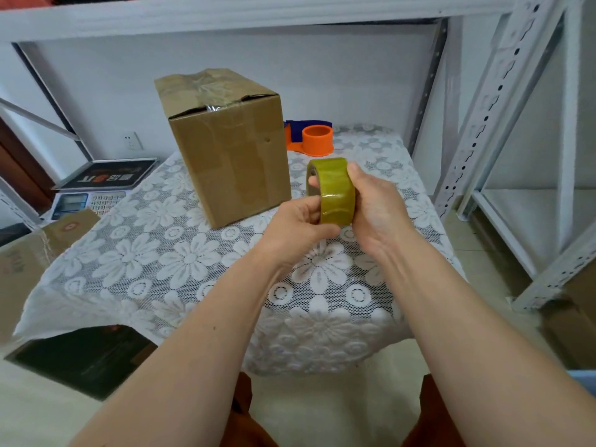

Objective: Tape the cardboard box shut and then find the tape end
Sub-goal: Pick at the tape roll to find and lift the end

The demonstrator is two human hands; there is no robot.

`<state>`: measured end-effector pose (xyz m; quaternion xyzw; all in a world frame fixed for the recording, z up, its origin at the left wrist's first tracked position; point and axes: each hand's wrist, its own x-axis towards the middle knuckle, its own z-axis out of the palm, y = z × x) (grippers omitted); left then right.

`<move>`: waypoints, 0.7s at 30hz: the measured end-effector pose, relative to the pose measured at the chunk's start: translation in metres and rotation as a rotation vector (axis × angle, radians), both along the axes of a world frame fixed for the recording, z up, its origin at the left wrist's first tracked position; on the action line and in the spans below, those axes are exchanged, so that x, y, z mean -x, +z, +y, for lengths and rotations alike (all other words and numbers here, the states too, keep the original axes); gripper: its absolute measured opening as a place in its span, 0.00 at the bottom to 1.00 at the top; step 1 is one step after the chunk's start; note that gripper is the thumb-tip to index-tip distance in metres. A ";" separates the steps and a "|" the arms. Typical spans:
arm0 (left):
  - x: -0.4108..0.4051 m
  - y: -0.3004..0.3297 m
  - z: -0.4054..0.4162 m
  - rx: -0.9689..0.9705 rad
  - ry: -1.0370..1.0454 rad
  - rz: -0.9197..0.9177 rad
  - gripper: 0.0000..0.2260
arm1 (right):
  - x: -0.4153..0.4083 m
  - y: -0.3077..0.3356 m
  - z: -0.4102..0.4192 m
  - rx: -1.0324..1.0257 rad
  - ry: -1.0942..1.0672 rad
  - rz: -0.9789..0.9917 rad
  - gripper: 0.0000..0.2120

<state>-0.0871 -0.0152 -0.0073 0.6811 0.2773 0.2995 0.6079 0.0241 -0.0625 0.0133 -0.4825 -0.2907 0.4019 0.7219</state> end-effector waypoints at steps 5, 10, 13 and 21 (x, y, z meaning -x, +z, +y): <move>0.001 0.008 0.000 0.072 -0.044 -0.014 0.13 | -0.002 0.002 -0.003 0.014 0.027 -0.060 0.18; -0.004 0.011 0.002 0.282 0.070 -0.303 0.11 | 0.005 0.006 0.000 0.038 -0.171 -0.286 0.15; -0.005 0.015 0.007 0.486 0.069 -0.553 0.12 | 0.008 0.008 -0.002 0.053 -0.370 -0.377 0.08; -0.008 0.018 0.009 0.804 0.080 -0.784 0.18 | 0.023 0.002 -0.003 0.167 -0.132 -0.464 0.04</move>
